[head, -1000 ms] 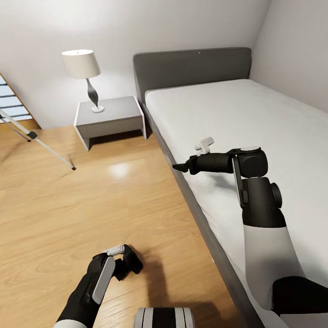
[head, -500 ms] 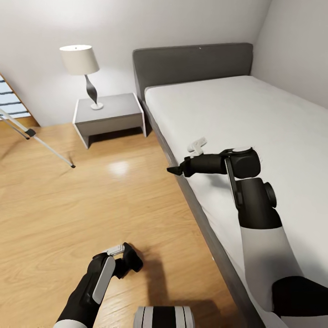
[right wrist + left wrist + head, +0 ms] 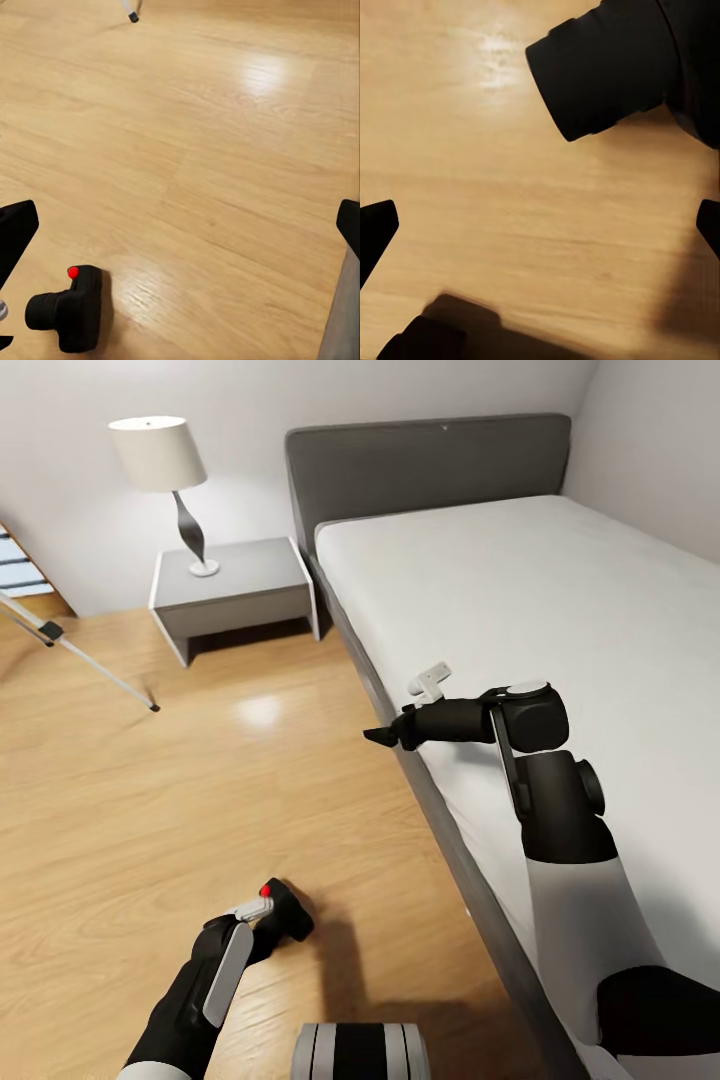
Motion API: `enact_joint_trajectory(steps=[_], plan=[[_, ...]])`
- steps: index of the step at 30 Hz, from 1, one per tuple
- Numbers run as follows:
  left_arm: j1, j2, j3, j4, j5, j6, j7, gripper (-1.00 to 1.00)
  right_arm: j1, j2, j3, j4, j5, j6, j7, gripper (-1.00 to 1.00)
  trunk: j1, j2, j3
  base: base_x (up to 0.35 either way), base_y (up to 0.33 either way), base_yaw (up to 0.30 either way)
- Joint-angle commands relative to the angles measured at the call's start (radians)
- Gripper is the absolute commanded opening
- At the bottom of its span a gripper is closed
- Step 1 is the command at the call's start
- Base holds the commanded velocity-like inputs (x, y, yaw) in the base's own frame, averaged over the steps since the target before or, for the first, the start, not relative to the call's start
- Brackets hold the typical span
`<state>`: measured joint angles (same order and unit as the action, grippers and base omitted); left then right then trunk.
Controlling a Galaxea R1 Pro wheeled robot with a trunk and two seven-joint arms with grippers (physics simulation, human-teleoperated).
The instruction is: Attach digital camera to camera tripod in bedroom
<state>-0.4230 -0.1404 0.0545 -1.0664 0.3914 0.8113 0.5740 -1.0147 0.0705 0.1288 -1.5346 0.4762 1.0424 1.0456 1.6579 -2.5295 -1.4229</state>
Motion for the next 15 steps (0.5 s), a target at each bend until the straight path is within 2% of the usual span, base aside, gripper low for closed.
enact_joint_trajectory(steps=[1,11,15], plan=[[0.000,-0.001,0.001,-0.001,0.011,0.002,0.009,1.00,-0.001,0.001,0.000,-0.001,0.010,0.005,0.010,1.00,0.000,-0.001,-0.005,0.000,0.000,0.000],[0.000,-0.001,0.001,-0.001,0.011,0.002,0.009,1.00,-0.001,0.000,0.000,-0.001,0.010,0.005,0.010,1.00,0.005,-0.003,-0.043,0.000,0.000,0.000],[0.000,-0.001,0.001,-0.001,0.011,0.002,0.009,1.00,-0.001,0.000,0.000,-0.002,0.010,0.005,0.010,1.00,0.005,-0.003,-0.043,0.000,0.000,0.000]])
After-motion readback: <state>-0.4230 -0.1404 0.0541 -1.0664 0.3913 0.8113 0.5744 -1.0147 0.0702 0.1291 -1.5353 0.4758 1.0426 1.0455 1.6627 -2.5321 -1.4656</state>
